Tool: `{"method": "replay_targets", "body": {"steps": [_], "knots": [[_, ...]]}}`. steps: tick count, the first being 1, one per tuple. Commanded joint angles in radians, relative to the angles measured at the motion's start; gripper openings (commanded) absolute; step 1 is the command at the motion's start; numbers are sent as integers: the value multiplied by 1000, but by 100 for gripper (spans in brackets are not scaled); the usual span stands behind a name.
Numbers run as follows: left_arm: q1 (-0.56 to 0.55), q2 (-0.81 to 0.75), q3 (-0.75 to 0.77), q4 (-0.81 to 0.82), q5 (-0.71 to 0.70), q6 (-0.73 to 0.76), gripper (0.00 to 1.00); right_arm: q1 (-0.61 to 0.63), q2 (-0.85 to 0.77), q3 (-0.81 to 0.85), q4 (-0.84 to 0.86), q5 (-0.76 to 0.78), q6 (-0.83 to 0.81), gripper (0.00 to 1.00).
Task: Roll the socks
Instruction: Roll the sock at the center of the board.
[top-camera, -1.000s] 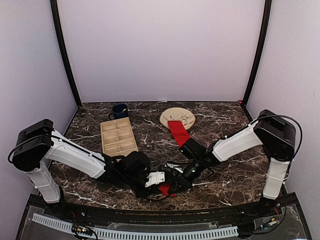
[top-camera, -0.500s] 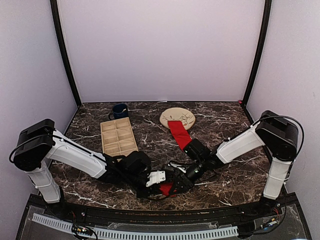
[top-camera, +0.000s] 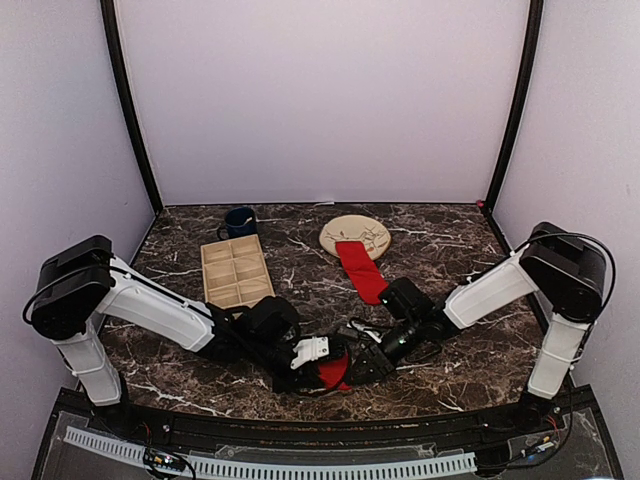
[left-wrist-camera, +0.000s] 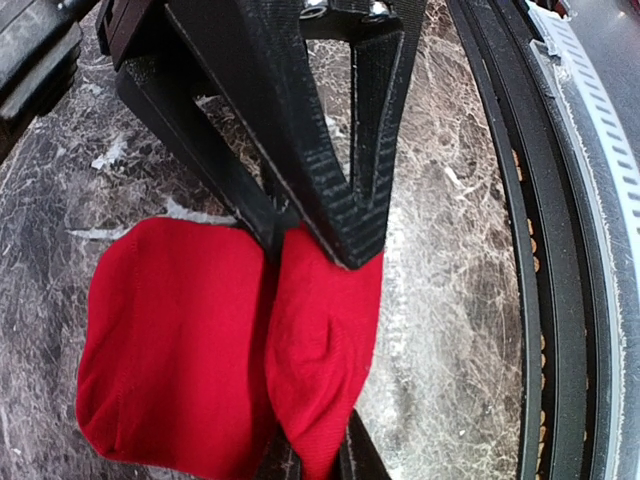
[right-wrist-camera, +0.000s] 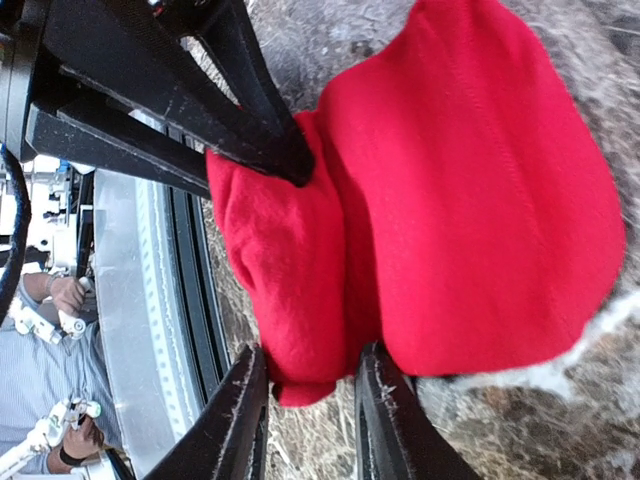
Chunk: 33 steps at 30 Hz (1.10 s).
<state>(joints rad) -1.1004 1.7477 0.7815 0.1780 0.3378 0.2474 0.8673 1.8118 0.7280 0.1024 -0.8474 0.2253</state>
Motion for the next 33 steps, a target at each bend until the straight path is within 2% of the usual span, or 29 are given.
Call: {"method": "replay_targets", "body": {"steps": [1, 15, 25, 33], "knots": [[15, 36, 4, -102, 54, -17, 0, -23, -15, -35, 1, 96, 34, 28], [52, 73, 46, -163, 154, -41, 0, -27, -109, -111, 65, 215, 60, 28], [76, 93, 66, -195, 225, -58, 0, -21, -249, -184, 107, 343, 34, 27], [106, 149, 110, -259, 307, -57, 0, 89, -320, -204, 86, 525, -29, 27]]}}
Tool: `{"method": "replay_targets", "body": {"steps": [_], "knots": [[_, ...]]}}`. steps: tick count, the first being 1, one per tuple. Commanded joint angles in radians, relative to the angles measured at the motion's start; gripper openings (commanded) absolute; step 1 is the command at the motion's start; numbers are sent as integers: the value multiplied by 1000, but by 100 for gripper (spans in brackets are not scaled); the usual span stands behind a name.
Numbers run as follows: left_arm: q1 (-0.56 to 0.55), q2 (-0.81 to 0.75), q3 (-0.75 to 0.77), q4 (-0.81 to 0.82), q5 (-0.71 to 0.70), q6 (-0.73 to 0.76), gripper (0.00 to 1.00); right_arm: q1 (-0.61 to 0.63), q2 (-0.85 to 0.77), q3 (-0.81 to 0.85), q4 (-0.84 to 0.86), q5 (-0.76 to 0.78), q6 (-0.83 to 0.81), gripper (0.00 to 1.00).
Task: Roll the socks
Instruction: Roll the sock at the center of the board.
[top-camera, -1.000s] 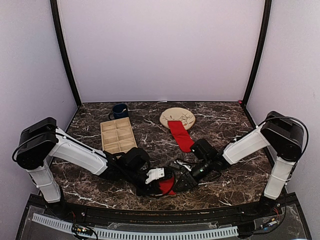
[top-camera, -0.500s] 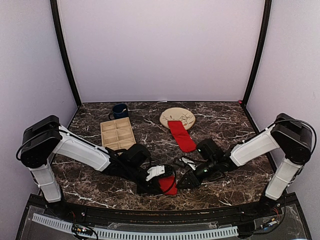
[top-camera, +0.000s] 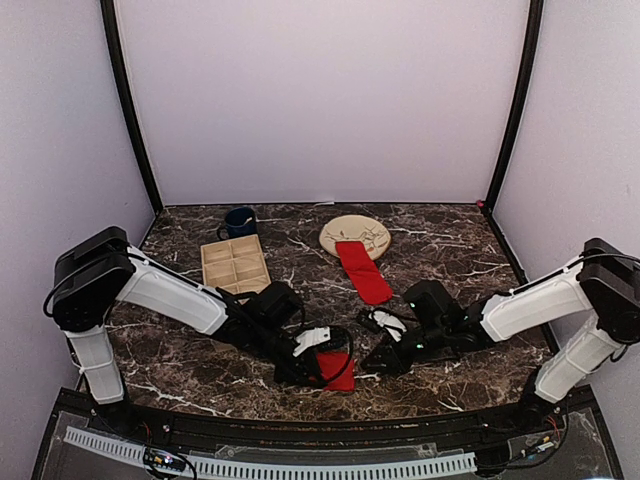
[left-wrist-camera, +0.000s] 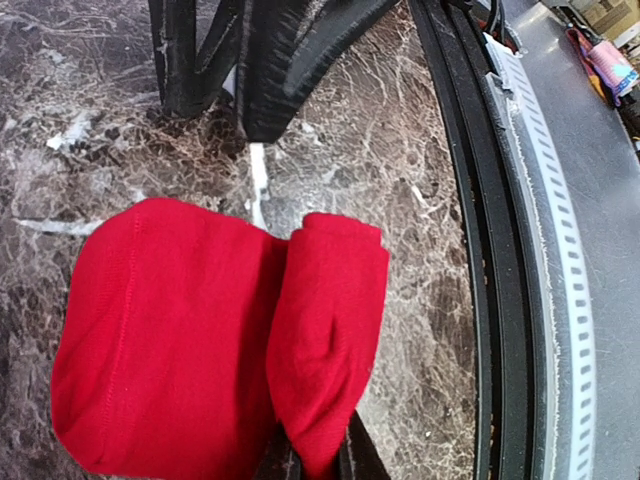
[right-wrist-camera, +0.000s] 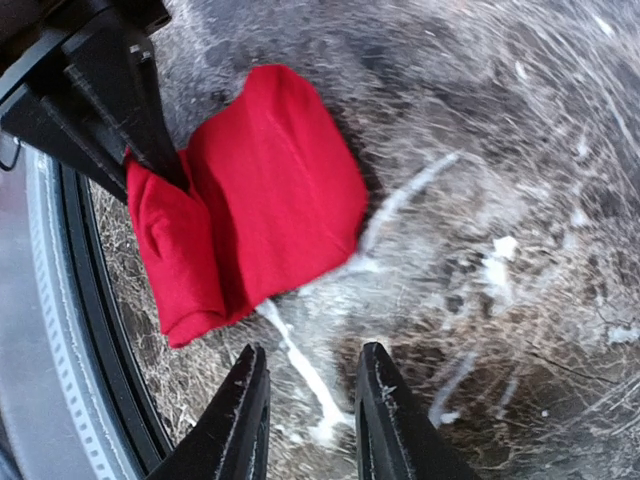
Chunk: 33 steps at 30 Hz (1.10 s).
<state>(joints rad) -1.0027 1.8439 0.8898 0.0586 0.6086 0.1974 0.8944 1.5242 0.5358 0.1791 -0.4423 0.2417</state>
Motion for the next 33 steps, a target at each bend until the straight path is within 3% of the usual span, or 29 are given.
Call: {"method": "replay_targets", "body": {"steps": [1, 8, 33], "knots": [[13, 60, 10, -149, 45, -8, 0, 80, -37, -10, 7, 144, -54, 27], [38, 107, 51, -195, 116, -6, 0, 177, -81, -31, 33, 266, -87, 27], [72, 197, 121, -298, 218, 13, 0, 348, -30, 30, 11, 365, -168, 28]]}}
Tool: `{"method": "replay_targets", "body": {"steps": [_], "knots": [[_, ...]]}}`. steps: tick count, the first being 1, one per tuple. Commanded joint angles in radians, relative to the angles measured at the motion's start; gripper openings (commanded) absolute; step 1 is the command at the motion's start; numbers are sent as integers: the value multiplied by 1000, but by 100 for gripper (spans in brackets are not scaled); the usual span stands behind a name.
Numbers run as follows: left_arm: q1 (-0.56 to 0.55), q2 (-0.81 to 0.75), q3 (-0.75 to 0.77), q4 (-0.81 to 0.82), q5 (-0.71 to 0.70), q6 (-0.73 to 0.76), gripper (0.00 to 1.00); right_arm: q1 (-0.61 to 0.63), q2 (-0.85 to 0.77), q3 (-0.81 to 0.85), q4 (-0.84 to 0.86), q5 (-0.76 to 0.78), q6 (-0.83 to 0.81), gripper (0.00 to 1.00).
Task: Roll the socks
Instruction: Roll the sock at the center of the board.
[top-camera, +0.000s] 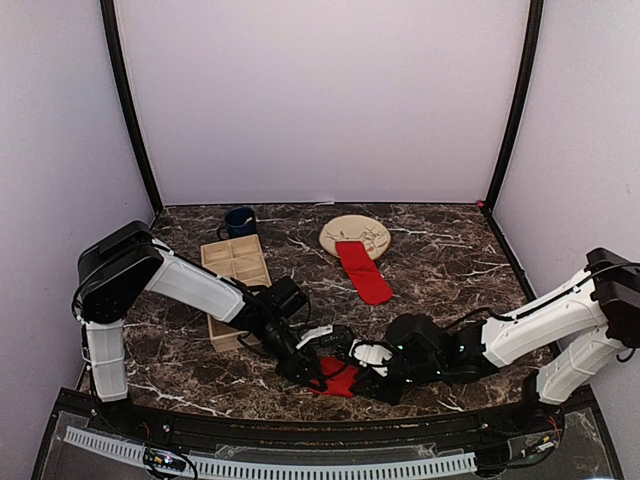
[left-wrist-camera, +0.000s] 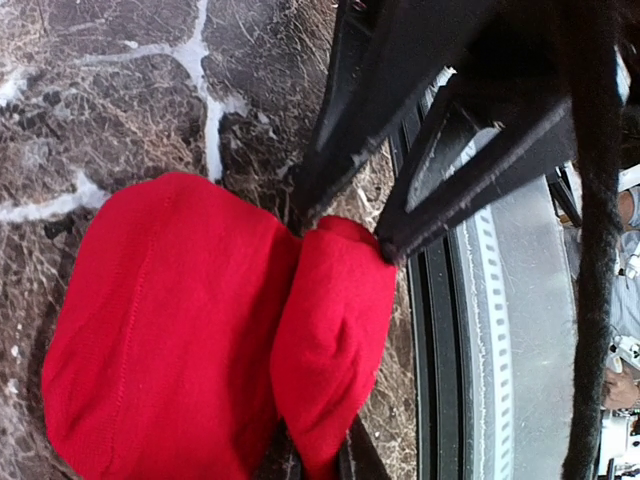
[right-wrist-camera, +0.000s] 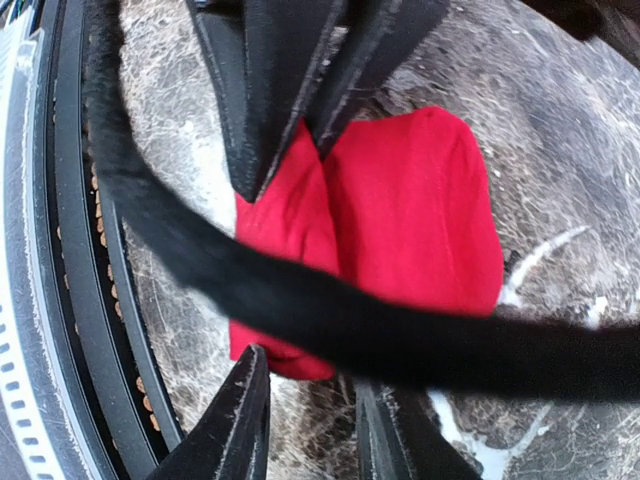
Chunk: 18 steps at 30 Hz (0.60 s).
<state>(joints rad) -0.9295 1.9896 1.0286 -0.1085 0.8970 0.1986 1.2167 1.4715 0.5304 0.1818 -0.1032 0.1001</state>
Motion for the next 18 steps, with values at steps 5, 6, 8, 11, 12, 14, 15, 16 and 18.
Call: {"method": "replay_targets", "body": {"steps": [5, 6, 8, 11, 12, 14, 15, 16, 18], "knots": [[1, 67, -9, -145, -67, 17, 0, 46, 34, 62, -10, 34, -40, 28], [1, 70, -6, -149, -66, 19, 0, 50, 33, 64, -16, 37, -42, 28], [1, 74, -3, -151, -65, 18, 0, 57, 35, 71, -27, 40, -46, 30], [1, 76, -2, -153, -64, 20, 0, 66, 36, 77, -37, 45, -46, 36], [1, 77, -1, -153, -64, 21, 0, 68, 38, 80, -39, 45, -48, 38], [2, 76, 0, -155, -64, 22, 0, 69, 47, 85, -41, 45, -50, 40], [2, 76, 1, -156, -64, 21, 0, 69, 54, 87, -42, 46, -52, 40], [3, 76, 1, -158, -63, 22, 0, 71, 60, 91, -44, 48, -55, 40], [3, 75, 2, -159, -64, 24, 0, 71, 74, 98, -45, 49, -60, 40]]}}
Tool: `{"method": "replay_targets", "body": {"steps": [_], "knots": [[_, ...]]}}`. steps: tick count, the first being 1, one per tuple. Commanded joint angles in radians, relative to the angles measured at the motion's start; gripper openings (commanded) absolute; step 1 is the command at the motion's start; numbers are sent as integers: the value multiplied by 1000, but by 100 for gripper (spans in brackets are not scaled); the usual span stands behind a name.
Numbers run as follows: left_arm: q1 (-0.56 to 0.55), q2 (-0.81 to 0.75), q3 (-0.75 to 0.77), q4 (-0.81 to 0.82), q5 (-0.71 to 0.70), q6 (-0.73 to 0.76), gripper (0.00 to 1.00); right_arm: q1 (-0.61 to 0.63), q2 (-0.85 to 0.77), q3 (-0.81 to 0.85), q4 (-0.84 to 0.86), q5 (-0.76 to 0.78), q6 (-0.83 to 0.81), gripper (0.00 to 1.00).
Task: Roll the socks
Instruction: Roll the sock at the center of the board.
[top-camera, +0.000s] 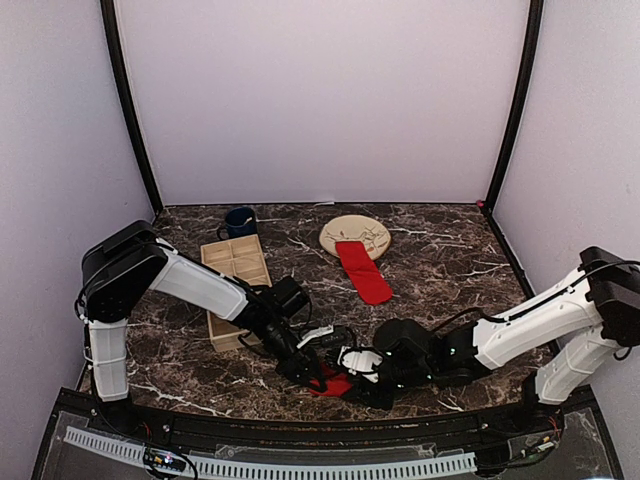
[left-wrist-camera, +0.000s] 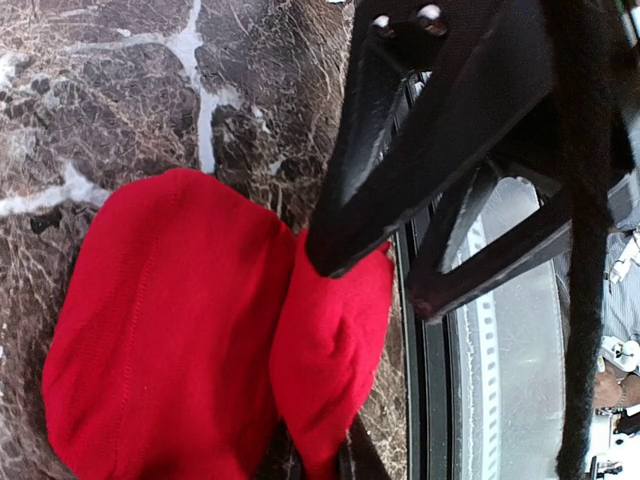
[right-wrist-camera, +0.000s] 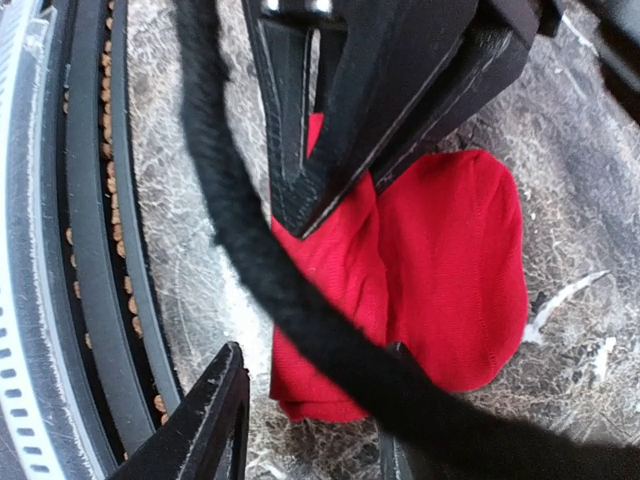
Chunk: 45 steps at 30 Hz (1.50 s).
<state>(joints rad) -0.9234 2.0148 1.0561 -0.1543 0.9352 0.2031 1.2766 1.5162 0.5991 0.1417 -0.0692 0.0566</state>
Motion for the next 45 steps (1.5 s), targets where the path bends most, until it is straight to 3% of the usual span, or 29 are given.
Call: {"method": "replay_targets", "body": {"steps": [1, 8, 14, 19, 25, 28, 45], "knots": [[-3, 51, -27, -113, -102, 19, 0, 11, 36, 34, -6, 18, -21, 40], [-3, 51, -27, -115, -99, 19, 0, 11, 70, 62, -17, 53, -51, 37], [-3, 52, -27, -113, -97, 16, 0, 11, 100, 73, -35, 56, -57, 12], [-3, 53, -28, -106, -108, 1, 0, 11, 105, 66, -40, 55, -48, 0], [0, 15, -68, -44, -149, -52, 8, 12, 107, 62, -38, 53, -35, 0], [6, -29, -104, 7, -171, -83, 18, 8, 103, 53, -27, 49, -23, 0], [24, -84, -173, 31, -269, -161, 28, -19, 88, 7, 19, 40, 28, 0]]}}
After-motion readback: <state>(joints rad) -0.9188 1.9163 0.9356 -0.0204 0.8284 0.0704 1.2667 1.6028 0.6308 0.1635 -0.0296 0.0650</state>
